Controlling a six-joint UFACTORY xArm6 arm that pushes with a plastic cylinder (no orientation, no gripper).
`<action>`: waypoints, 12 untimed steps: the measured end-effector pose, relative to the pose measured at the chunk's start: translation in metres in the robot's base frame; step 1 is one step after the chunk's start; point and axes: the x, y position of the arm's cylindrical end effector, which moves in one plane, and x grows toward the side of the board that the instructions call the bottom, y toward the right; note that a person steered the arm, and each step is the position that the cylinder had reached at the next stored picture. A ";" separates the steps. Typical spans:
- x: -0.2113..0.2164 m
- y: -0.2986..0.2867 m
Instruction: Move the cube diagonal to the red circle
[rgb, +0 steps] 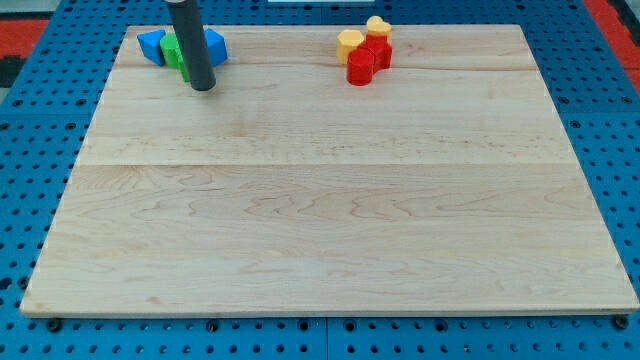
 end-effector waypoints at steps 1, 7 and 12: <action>0.000 0.000; -0.055 -0.150; -0.025 0.057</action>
